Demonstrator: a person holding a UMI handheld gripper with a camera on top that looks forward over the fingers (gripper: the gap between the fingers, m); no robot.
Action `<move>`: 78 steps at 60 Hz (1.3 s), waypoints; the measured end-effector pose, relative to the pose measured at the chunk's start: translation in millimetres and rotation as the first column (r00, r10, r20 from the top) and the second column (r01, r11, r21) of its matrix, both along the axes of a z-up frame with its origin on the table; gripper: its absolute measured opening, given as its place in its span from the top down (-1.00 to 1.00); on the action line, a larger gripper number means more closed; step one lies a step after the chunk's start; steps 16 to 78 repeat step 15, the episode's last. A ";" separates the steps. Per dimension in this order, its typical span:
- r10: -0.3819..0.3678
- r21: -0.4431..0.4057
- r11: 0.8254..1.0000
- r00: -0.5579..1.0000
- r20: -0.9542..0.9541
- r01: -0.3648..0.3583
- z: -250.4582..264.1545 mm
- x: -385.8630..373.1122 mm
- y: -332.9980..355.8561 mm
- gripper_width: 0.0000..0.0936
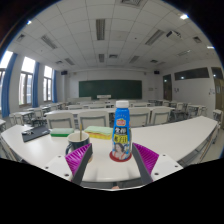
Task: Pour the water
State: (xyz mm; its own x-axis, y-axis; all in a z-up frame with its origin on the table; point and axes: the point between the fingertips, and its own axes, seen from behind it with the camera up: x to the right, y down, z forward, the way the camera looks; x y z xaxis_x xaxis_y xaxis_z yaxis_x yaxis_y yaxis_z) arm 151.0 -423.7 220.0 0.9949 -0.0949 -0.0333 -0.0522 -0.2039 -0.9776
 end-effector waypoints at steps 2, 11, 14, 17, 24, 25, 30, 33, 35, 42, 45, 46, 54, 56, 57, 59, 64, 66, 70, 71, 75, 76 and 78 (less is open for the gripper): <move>0.032 0.001 0.999 0.999 -0.014 -0.032 -4.6 -15.7 -13.2 -0.81; 0.091 0.026 0.996 0.994 -0.054 -0.090 -21.0 -60.6 -69.7 -0.83; 0.097 0.030 0.995 0.993 -0.067 -0.095 -33.6 -66.5 -76.7 -0.83; 0.097 0.028 0.995 0.993 -0.073 -0.096 -40.0 -69.4 -82.9 -0.83; 0.097 0.028 0.995 0.993 -0.073 -0.096 -40.0 -69.4 -82.9 -0.83; 0.097 0.028 0.995 0.993 -0.073 -0.096 -40.0 -69.4 -82.9 -0.83; 0.097 0.028 0.995 0.993 -0.073 -0.096 -40.0 -69.4 -82.9 -0.83; 0.097 0.028 0.995 0.993 -0.073 -0.096 -40.0 -69.4 -82.9 -0.83; 0.097 0.028 0.995 0.993 -0.073 -0.096 -40.0 -69.4 -82.9 -0.83; 0.097 0.028 0.995 0.993 -0.073 -0.096 -40.0 -69.4 -82.9 -0.83; 0.097 0.028 0.995 0.993 -0.073 -0.096 -40.0 -69.4 -82.9 -0.83; 0.097 0.028 0.995 0.993 -0.073 -0.096 -40.0 -69.4 -82.9 -0.83; 0.097 0.028 0.995 0.993 -0.073 -0.096 -40.0 -69.4 -82.9 -0.83; 0.097 0.028 0.995 0.993 -0.073 -0.096 -40.0 -69.4 -82.9 -0.83; 0.097 0.028 0.995 0.993 -0.073 -0.096 -40.0 -69.4 -82.9 -0.83; 0.097 0.028 0.995 0.993 -0.073 -0.096 -40.0 -69.4 -82.9 -0.83; 0.097 0.028 0.995 0.993 -0.073 -0.096 -40.0 -69.4 -82.9 -0.83; 0.097 0.028 0.995 0.993 -0.073 -0.096 -40.0 -69.4 -82.9 -0.83; 0.097 0.028 0.995 0.993 -0.073 -0.096 -40.0 -69.4 -82.9 -0.83; 0.097 0.028 0.995 0.993 -0.073 -0.096 -40.0 -69.4 -82.9 -0.83; 0.097 0.028 0.995 0.993 -0.073 -0.096 -40.0 -69.4 -82.9 -0.83; 0.097 0.028 0.995 0.993 -0.073 -0.096 -40.0 -69.4 -82.9 -0.83; 0.097 0.028 0.995 0.993 -0.073 -0.096 -40.0 -69.4 -82.9 -0.83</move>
